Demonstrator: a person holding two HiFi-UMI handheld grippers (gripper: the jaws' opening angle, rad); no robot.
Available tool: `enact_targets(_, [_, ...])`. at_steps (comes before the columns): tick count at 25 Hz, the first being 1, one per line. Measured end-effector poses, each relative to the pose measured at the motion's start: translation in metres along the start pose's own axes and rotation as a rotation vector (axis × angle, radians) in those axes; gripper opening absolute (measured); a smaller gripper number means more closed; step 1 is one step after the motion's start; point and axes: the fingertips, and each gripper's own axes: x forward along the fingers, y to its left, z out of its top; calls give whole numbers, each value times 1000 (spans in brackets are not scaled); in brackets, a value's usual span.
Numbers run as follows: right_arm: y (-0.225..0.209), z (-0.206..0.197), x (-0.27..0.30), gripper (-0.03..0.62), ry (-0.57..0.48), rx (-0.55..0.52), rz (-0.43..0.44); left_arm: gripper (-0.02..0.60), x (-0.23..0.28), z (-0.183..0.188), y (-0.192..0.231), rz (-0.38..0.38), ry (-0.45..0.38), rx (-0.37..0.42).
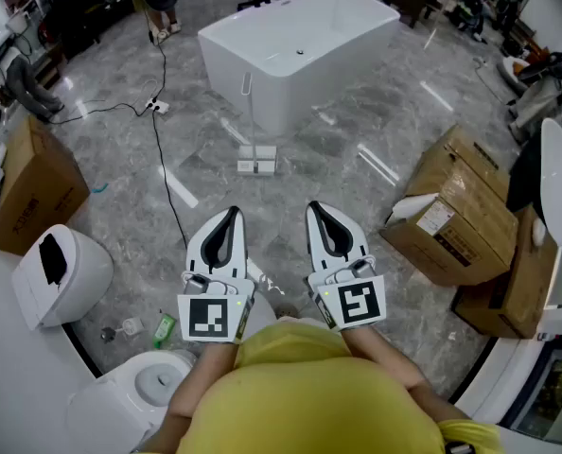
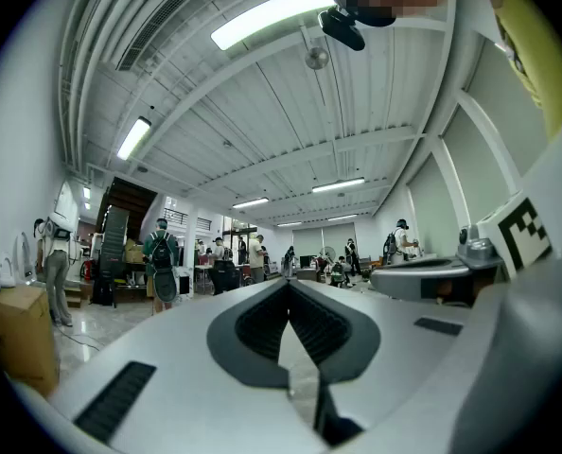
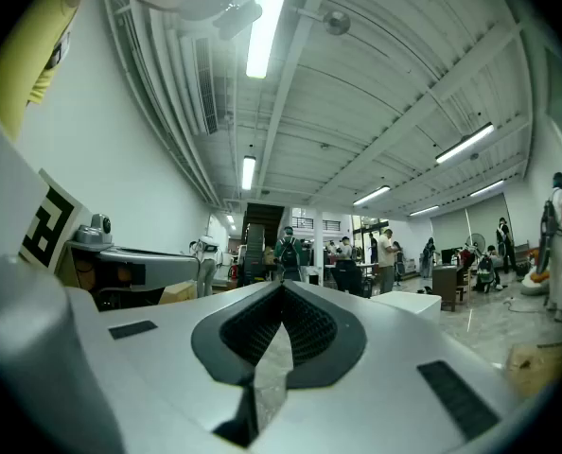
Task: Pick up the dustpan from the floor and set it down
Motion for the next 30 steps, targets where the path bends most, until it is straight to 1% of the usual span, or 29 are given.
enact_targets(3, [-9,-4,11,11,8,-4,-16,0,13,-7,3,-15,21,-26])
enact_targets(8, [-24,-10,37,12,18,-7,-31,0,40,-15,17,-13,62,-20])
enact_targets(10, [-30,-15,55,11,23,-9,-34,0,57,-19,27,-23,39,-26])
enact_targets(11, [-33,-17,65,11,24,-10,-37,0,67,-20,32,-29,25,-28])
enact_targets(15, [-46,-26,115,11,33,-12,-53,2,110,-25,63,-36,19,-27])
enact_targets(17, [-52,-27,143,11,39,-15,-60,0,131,-27,77,-60,5,-32])
enact_targets(24, [-77,-26,234,11,48,-28,-113,0,207,-30,132,-120,19,-31])
enact_targets(30, [-91,-36,292,11,64,-22,-159,1,264,-32,171,-167,5,-28])
